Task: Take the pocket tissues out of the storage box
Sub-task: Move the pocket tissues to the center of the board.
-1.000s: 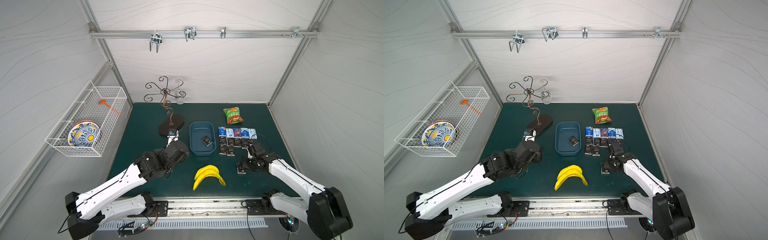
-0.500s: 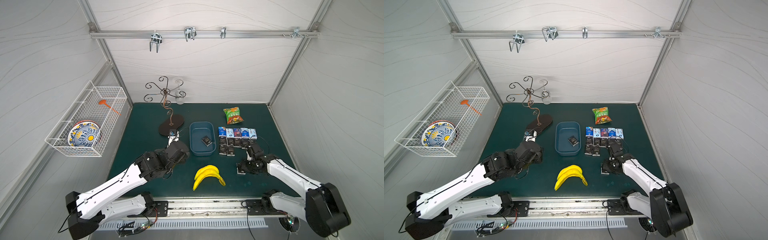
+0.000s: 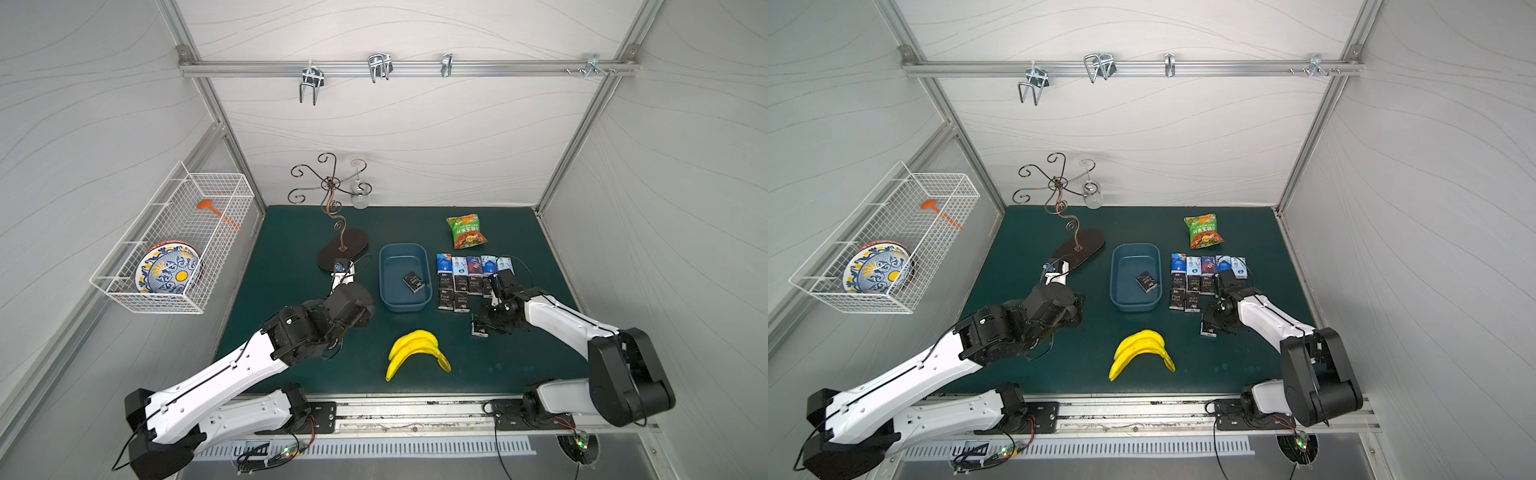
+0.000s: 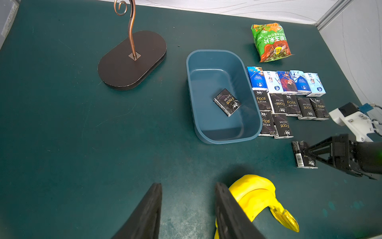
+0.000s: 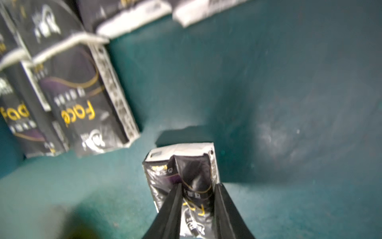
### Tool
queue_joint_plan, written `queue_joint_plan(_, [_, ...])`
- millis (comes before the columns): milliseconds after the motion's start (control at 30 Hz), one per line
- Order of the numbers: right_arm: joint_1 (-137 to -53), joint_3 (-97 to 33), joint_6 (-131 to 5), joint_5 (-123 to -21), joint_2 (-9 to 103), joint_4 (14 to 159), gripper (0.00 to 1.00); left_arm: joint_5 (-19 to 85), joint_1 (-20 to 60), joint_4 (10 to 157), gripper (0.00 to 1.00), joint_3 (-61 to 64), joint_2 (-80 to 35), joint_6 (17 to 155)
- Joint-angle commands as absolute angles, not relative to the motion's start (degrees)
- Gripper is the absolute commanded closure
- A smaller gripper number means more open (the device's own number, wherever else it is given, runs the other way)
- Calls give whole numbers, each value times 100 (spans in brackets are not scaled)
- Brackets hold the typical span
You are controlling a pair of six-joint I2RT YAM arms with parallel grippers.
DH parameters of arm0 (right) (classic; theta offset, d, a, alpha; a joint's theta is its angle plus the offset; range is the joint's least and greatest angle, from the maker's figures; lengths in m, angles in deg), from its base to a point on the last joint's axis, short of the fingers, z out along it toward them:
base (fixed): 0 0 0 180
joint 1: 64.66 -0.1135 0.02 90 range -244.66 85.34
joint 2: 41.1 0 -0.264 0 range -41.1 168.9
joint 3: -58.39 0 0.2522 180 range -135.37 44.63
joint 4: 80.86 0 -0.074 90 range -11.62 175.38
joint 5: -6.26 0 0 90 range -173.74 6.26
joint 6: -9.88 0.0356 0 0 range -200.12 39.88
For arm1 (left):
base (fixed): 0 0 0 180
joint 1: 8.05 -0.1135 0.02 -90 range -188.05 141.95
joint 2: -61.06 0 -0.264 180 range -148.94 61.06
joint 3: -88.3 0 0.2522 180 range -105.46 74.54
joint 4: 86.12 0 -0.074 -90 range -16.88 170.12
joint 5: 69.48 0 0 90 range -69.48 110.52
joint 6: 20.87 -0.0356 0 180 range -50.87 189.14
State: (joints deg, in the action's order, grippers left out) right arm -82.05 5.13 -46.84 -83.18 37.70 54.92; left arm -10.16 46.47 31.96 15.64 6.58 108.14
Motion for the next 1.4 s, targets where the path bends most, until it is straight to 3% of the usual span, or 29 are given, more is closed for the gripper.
queue_joint_plan(0, [-8059,412,-4979,-8562,4048,5436,69,-1146,4663,3239,54,1425,623,10725])
queue_joint_plan(600, [-7948,-755,-5641,-8488,5244,5375,66,-1376,4661,3187,54,1132,262,10675])
queue_joint_plan(1367, [-7917,-955,-5719,-8390,4724,5181,61,-1473,4662,3143,54,1108,225,10644])
